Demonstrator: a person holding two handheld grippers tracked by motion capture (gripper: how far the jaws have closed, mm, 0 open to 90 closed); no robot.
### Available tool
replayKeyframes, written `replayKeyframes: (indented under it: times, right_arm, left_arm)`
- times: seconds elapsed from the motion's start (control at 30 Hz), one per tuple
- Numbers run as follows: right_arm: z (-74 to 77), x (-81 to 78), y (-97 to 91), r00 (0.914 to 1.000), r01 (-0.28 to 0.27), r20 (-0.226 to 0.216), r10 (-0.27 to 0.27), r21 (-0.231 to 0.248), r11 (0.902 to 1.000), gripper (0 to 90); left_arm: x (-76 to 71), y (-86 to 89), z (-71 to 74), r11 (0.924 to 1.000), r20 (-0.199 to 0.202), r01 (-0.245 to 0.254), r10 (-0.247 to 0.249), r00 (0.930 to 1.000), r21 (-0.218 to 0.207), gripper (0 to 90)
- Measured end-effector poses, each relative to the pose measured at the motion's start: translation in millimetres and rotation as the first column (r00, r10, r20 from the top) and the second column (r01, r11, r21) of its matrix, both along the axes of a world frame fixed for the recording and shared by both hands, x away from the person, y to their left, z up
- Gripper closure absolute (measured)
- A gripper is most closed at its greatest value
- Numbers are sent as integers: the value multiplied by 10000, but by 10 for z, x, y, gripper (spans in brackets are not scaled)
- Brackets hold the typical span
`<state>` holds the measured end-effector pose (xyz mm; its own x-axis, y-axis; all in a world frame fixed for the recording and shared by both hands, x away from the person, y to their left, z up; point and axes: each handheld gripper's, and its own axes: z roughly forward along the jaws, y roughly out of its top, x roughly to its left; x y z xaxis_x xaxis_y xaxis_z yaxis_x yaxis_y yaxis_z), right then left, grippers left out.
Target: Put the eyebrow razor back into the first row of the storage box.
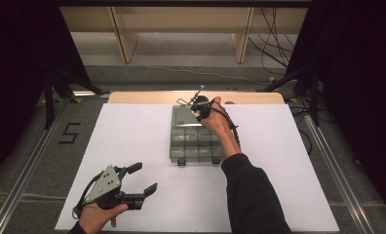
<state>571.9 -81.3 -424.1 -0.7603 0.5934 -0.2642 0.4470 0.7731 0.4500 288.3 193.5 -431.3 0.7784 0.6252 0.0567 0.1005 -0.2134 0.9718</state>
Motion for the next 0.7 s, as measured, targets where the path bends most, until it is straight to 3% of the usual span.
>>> replayKeyframes:
  times: [0.63, 0.67, 0.7]
  right_arm:
    - [-29, -14, 41, 9999, -146, 28, 147, -256, 9996, 741]
    - [-15, -24, 45, 9998, -206, -15, 206, -224, 9995, 741]
    - [0, -35, 50, 9998, -221, -29, 221, -138, 9997, 741]
  left_arm:
    - [-5, 3, 3, 10000, 2, -28, 28, 10000, -35, 188]
    - [34, 31, 19, 9991, 491, 111, -131, 9987, 408, 189]
    - [-2, 2, 0, 10000, -16, -18, 18, 10000, -41, 188]
